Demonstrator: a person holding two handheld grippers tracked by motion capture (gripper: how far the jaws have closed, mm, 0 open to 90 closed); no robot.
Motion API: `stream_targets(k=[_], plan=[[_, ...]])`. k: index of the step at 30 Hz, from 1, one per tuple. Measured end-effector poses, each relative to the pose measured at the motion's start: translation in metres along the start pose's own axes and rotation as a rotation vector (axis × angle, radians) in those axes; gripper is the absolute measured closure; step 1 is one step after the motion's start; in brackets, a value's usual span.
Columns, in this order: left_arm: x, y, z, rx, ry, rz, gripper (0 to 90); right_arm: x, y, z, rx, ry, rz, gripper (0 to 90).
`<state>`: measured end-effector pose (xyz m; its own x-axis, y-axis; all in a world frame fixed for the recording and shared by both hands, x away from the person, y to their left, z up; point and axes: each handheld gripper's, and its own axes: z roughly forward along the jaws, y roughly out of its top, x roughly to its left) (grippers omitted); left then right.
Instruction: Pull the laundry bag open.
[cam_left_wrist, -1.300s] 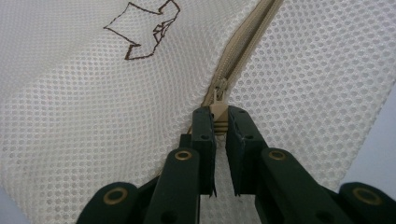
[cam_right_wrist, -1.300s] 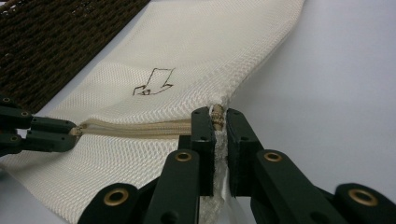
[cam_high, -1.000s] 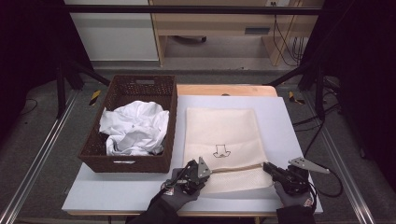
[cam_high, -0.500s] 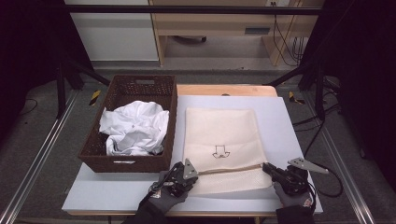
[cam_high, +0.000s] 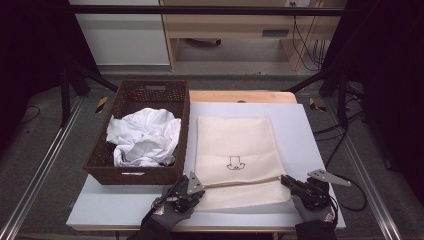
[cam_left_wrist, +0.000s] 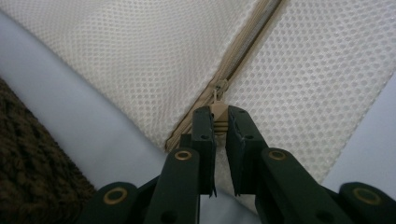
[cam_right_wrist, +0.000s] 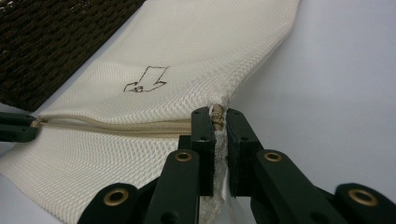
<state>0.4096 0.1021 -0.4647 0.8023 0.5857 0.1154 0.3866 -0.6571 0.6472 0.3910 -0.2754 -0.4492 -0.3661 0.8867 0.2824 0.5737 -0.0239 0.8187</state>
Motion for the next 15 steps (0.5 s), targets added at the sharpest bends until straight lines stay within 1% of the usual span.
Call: stream_targets(k=[4,6,7,9,12,13,15], plan=[[0.002,-0.002,-0.002,0.0,0.012,-0.007,81.4,0.0,0.0,0.0,0.0,-0.001,0.0,83.7],[0.004,-0.004,-0.003,0.003,0.012,-0.009,81.4,0.0,0.0,0.0,0.0,-0.001,0.0,83.7],[0.006,-0.005,-0.004,-0.003,0.01,-0.014,81.4,-0.001,0.0,0.0,0.001,0.001,0.002,83.7],[0.007,-0.007,-0.006,0.008,0.02,-0.012,81.4,-0.001,0.0,0.0,-0.001,0.0,0.003,83.7],[0.012,-0.013,-0.009,0.011,0.026,-0.035,81.4,-0.002,-0.001,-0.001,-0.001,-0.013,0.001,83.7],[0.015,-0.016,-0.011,0.013,0.024,-0.044,81.4,-0.003,-0.001,-0.002,-0.003,-0.011,0.013,83.7],[0.017,-0.019,-0.012,0.004,0.015,-0.056,81.4,-0.004,-0.001,-0.002,-0.003,-0.005,0.018,83.7]])
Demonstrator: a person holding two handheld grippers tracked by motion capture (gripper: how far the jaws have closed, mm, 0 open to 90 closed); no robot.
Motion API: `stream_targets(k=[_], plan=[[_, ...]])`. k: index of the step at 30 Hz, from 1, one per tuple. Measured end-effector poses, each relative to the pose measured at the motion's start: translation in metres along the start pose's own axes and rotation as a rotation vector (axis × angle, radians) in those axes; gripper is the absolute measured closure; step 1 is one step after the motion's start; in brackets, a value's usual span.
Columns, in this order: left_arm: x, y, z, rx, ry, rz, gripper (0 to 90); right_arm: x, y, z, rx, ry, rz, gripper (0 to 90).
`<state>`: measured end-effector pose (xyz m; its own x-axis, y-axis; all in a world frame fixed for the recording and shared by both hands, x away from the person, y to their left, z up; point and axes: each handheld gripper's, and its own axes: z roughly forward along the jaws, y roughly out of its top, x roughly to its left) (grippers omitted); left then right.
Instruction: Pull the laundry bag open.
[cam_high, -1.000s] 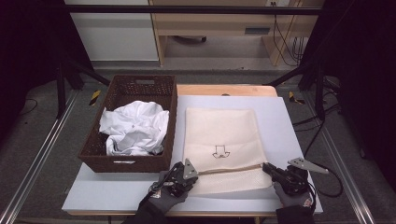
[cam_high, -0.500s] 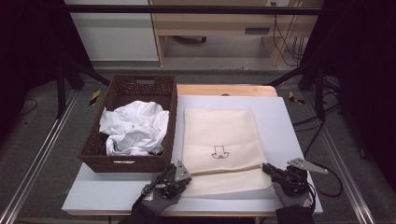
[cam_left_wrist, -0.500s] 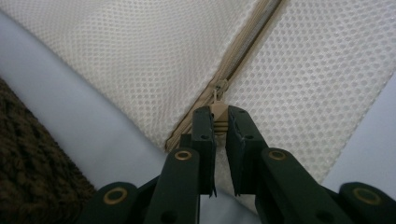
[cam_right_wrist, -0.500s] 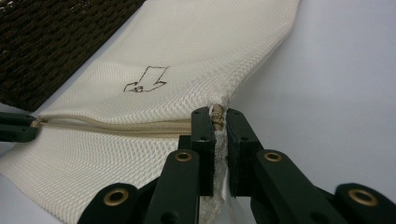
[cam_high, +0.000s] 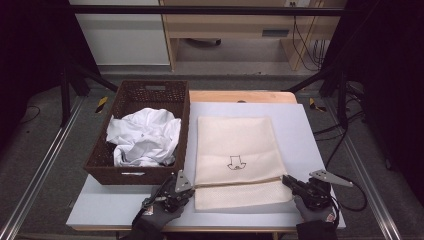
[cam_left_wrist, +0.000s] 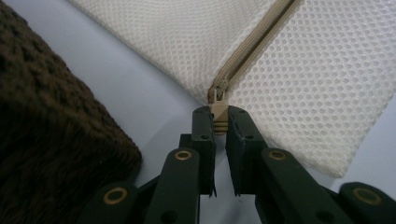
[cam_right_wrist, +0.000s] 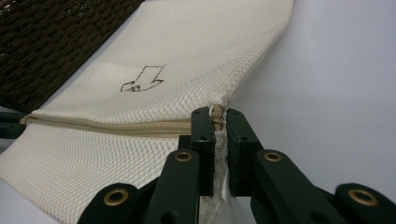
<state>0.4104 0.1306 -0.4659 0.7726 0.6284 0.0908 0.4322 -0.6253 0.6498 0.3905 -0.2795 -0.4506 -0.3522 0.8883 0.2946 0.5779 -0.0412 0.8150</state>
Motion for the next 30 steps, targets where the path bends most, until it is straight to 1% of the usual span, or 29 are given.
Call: stream_targets(k=[2,3,5,6,12,13,14,16,19,20,21,22,26,27,30], plan=[[0.0,0.0,0.0,0.005,0.007,0.007,81.4,0.001,0.0,0.002,0.007,0.0,-0.011,83.7],[-0.001,0.0,0.0,0.011,0.015,0.011,81.4,0.002,-0.001,0.002,0.01,-0.003,-0.011,83.7],[0.0,0.0,0.001,0.011,0.015,0.01,81.4,0.002,-0.001,0.002,0.01,0.0,-0.009,83.7],[0.001,-0.001,0.001,0.014,0.007,0.008,81.3,0.002,-0.001,0.002,0.011,0.0,-0.008,83.7],[0.002,-0.002,0.002,0.019,0.008,0.004,81.3,0.001,-0.001,0.003,0.016,0.0,-0.005,83.7],[0.002,-0.003,0.002,0.026,0.008,0.003,81.3,0.001,-0.001,0.003,0.016,-0.004,-0.008,83.6],[0.003,-0.004,0.002,0.024,0.002,0.003,81.3,0.001,-0.002,0.003,0.016,-0.003,-0.007,83.6],[0.004,-0.005,0.001,0.021,-0.001,-0.003,81.3,0.001,-0.002,0.004,0.023,0.0,0.002,83.6],[0.005,-0.004,0.0,0.022,0.005,-0.005,81.2,0.0,-0.004,0.006,0.031,0.0,-0.004,83.4],[0.005,-0.005,0.0,0.021,0.013,-0.006,81.1,0.001,-0.004,0.007,0.035,0.002,0.001,83.3],[0.005,-0.005,0.0,0.018,0.019,-0.009,81.1,0.0,-0.005,0.008,0.037,0.001,-0.007,83.0],[0.005,-0.006,0.002,0.015,0.021,-0.024,81.0,0.001,-0.005,0.009,0.043,0.0,-0.007,82.8],[0.005,-0.007,0.002,-0.004,0.024,-0.052,80.5,0.0,-0.008,0.011,0.051,-0.014,-0.015,78.8],[0.005,-0.008,0.003,-0.015,0.028,-0.059,80.3,-0.001,-0.01,0.013,0.051,-0.02,-0.022,77.2],[0.003,-0.009,0.003,-0.032,0.053,-0.07,78.6,-0.002,-0.014,0.018,0.088,-0.049,-0.036,69.9]])
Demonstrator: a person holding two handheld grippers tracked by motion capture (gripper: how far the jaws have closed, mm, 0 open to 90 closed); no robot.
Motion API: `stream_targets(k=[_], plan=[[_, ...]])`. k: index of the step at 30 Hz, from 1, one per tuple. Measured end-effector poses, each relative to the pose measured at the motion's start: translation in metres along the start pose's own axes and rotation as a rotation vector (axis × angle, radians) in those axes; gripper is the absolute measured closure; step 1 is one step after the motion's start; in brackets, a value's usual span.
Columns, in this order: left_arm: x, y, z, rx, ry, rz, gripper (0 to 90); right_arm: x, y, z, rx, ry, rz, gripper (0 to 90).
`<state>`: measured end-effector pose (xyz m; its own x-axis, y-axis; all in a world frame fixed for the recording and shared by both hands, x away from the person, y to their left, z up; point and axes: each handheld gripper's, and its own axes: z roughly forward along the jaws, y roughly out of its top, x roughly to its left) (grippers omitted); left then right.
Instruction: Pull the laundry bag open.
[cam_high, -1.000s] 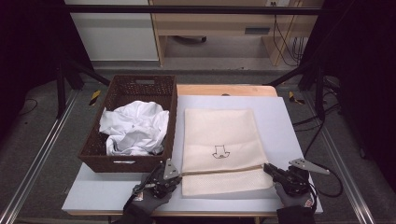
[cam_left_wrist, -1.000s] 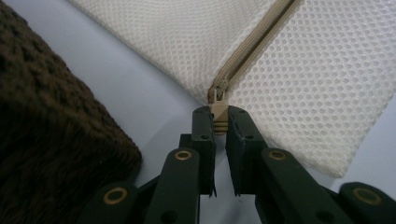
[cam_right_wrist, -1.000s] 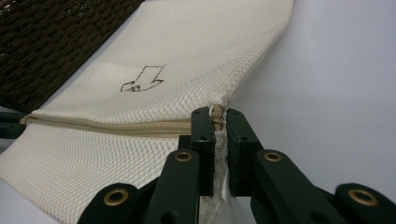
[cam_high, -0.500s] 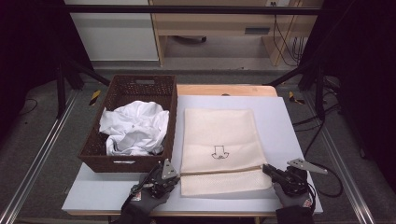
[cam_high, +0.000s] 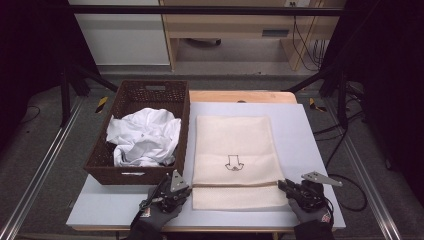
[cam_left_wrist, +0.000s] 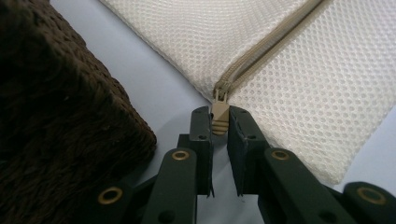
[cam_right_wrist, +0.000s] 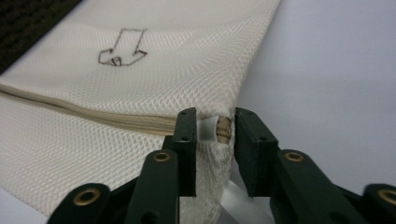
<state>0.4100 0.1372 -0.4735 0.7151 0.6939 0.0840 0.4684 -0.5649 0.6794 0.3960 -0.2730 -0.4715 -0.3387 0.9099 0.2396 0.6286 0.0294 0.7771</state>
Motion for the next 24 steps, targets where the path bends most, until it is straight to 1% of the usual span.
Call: stream_targets(k=[1,2,3,5,7,8,9,10,11,12,14,16,17,18,19,20,21,22,23,24], plan=[[0.0,0.0,-0.001,-0.003,0.003,-0.007,77.1,0.0,-0.001,0.002,0.009,-0.008,-0.009,66.7],[0.0,0.0,-0.002,-0.017,0.002,-0.014,76.1,-0.001,-0.002,0.004,0.013,-0.02,-0.02,62.2],[0.0,-0.001,-0.005,-0.03,0.002,-0.023,75.0,0.0,-0.003,0.005,0.011,-0.033,-0.027,59.8],[0.0,-0.001,-0.009,-0.058,0.002,-0.047,71.6,-0.001,-0.003,0.006,-0.014,-0.054,-0.064,52.6],[-0.003,-0.002,-0.014,-0.084,-0.006,-0.067,69.2,0.0,-0.002,0.005,-0.039,-0.073,-0.089,51.1],[-0.005,-0.003,-0.015,-0.098,-0.012,-0.071,68.1,0.0,-0.001,0.005,-0.044,-0.078,-0.096,50.8],[-0.007,-0.004,-0.016,-0.109,-0.017,-0.078,65.9,0.001,0.001,0.007,-0.041,-0.092,-0.116,50.9],[-0.009,-0.004,-0.017,-0.109,-0.023,-0.078,65.9,0.001,0.001,0.007,-0.041,-0.092,-0.116,50.9],[-0.012,-0.006,-0.017,-0.122,-0.034,-0.085,65.8,0.001,0.002,0.011,-0.029,-0.098,-0.124,51.8],[-0.015,-0.007,-0.016,-0.125,-0.039,-0.09,65.8,0.001,0.002,0.011,-0.029,-0.098,-0.124,51.8],[-0.021,-0.008,-0.011,-0.108,-0.055,-0.097,65.7,0.002,0.003,0.016,-0.009,-0.093,-0.125,53.7],[-0.025,-0.009,-0.006,-0.085,-0.064,-0.097,65.4,0.0,0.004,0.021,0.009,-0.101,-0.127,56.9],[-0.026,-0.01,-0.004,-0.082,-0.068,-0.096,64.9,-0.001,0.004,0.022,0.016,-0.104,-0.132,58.8],[-0.028,-0.01,-0.001,-0.071,-0.066,-0.094,64.5,-0.002,0.004,0.024,0.021,-0.115,-0.132,60.4],[-0.029,-0.01,-0.001,-0.076,-0.059,-0.095,64.4,-0.002,0.004,0.026,0.034,-0.112,-0.124,64.8],[-0.029,-0.01,-0.001,-0.075,-0.056,-0.096,65.1,-0.004,0.004,0.028,0.043,-0.111,-0.135,67.1],[-0.03,-0.01,-0.001,-0.071,-0.048,-0.092,67.5,-0.004,0.004,0.029,0.052,-0.106,-0.138,69.4],[-0.03,-0.009,-0.001,-0.069,-0.052,-0.092,71.6,-0.003,0.003,0.03,0.051,-0.106,-0.135,72.8],[-0.03,-0.009,-0.001,-0.064,-0.058,-0.088,76.2,-0.002,0.004,0.03,0.056,-0.107,-0.133,74.3],[-0.03,-0.008,-0.001,-0.059,-0.059,-0.081,79.6,-0.002,0.004,0.03,0.059,-0.115,-0.123,78.5]])
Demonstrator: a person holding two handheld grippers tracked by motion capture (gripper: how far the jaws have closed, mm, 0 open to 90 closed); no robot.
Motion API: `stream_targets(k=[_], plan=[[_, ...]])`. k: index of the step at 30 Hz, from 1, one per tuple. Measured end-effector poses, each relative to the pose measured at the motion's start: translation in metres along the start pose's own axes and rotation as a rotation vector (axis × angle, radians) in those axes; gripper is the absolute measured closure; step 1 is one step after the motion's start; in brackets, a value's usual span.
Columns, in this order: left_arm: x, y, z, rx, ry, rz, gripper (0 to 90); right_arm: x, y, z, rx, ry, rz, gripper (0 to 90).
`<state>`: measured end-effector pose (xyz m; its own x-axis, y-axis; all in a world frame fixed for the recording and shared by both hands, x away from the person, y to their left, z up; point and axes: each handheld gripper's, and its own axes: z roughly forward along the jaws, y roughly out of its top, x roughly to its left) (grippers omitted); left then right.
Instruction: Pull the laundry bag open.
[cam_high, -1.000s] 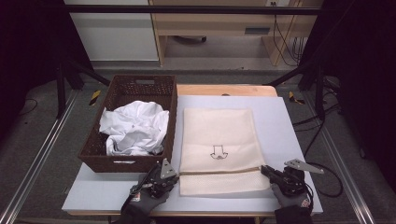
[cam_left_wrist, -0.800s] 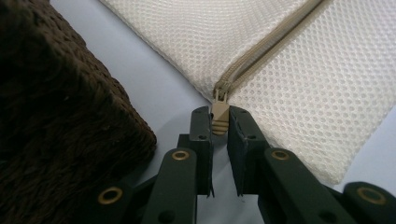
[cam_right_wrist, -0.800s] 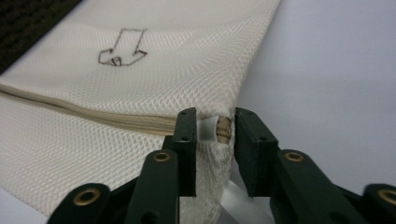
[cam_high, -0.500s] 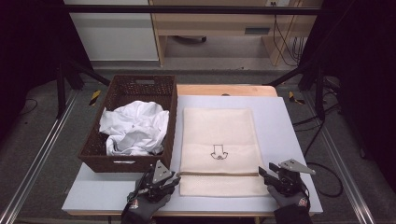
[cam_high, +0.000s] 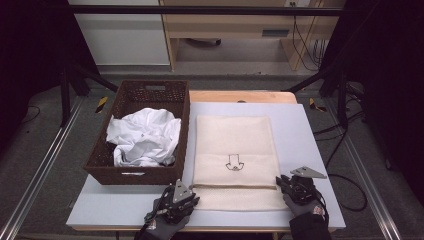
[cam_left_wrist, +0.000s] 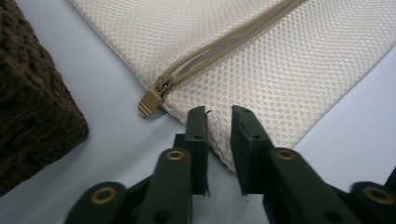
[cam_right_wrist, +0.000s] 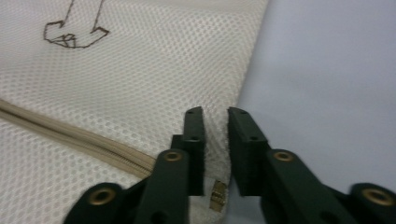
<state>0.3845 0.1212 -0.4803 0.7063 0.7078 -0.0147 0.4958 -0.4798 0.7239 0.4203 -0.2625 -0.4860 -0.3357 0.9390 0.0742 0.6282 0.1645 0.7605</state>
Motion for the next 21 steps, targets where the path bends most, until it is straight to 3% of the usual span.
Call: stream_targets(k=[2,4,12,16,21], plan=[[0.0,0.001,0.0,0.004,-0.001,0.008,84.4,-0.001,0.001,0.0,0.003,-0.001,0.025,84.1],[0.0,0.001,0.0,0.0,-0.004,0.013,85.8,-0.002,0.001,0.0,0.0,0.006,0.019,87.4],[0.0,0.0,-0.006,-0.027,0.009,0.025,85.1,-0.003,0.001,-0.003,0.003,0.006,0.016,86.9],[-0.001,0.002,-0.009,-0.063,0.013,0.038,80.1,-0.003,0.0,-0.004,-0.024,0.002,0.012,78.4],[-0.003,0.009,-0.013,-0.126,-0.002,0.058,68.6,-0.003,0.002,-0.011,-0.1,0.013,0.004,63.1]])
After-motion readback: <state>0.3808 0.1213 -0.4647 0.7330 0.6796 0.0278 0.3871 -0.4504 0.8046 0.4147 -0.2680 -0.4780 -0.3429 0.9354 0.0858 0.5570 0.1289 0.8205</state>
